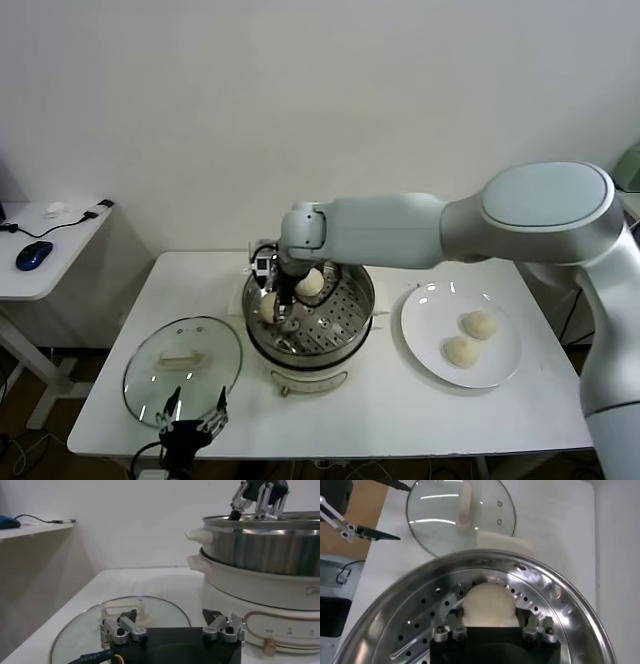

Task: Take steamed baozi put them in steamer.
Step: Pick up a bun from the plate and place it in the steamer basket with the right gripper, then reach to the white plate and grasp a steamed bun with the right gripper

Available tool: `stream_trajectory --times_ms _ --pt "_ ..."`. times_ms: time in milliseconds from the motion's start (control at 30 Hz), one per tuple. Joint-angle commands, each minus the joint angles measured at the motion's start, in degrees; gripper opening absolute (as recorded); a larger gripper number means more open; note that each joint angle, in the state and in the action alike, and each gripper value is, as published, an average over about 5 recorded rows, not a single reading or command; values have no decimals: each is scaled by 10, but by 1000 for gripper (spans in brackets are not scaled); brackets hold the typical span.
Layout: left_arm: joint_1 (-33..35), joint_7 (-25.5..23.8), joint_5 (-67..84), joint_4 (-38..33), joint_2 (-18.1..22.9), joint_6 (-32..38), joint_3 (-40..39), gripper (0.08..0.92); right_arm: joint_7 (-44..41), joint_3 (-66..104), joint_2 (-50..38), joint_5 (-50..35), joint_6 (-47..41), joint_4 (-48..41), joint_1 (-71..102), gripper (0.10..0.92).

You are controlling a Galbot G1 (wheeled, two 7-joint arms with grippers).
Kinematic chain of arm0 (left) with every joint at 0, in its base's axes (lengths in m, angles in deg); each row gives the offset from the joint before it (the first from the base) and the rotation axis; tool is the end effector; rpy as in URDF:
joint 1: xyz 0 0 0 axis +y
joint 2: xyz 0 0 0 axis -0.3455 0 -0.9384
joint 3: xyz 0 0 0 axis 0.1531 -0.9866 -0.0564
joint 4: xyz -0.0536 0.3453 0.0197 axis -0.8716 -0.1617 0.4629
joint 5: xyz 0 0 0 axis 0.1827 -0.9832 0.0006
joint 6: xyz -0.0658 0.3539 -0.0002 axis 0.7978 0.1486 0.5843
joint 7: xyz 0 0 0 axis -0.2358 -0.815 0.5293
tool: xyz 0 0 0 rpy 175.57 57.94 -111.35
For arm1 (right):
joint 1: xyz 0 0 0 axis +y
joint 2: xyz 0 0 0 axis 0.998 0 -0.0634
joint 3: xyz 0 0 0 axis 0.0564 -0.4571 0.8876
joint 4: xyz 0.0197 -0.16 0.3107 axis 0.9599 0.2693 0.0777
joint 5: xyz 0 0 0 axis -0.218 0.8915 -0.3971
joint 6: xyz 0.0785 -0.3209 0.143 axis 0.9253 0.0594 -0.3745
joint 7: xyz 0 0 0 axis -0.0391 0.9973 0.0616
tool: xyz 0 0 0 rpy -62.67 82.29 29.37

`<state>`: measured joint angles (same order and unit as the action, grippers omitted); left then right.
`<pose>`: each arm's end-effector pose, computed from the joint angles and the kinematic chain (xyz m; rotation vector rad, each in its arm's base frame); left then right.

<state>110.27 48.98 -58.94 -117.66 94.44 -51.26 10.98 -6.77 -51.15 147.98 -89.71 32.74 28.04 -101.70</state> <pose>0.1190 0.0366 -0.3662 0.0867 -2.8222 -0.0508 0.5302 0.2352 -0.1104 1.4784 -1.4849 1.2922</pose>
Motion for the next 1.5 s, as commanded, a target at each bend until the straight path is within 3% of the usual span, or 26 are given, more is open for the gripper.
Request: stream_trajectory --times_ms 33,200,367,533,733,967,1500 --pt "1 0 1 0 0 -1 -1 823 -32 11 -17 3 26 6 -21 805" --pt "-1 1 3 1 0 -2 5 823 -139 -20 -99 37 107 44 -114 822" --pt "0 1 1 1 1 -2 3 823 -247 -100 -236 107 178 83 -217 823" --pt "-1 0 0 1 3 -2 2 823 -262 -178 -369 186 197 135 -257 823" --pt "-3 0 -1 2 3 -4 1 823 -225 -180 -483 290 180 151 -152 823" --pt "-1 -1 -5 3 5 -3 2 823 -194 -74 -503 364 149 97 21 823" --pt "4 0 -7 7 10 0 4 823 -154 47 -451 398 118 24 175 823"
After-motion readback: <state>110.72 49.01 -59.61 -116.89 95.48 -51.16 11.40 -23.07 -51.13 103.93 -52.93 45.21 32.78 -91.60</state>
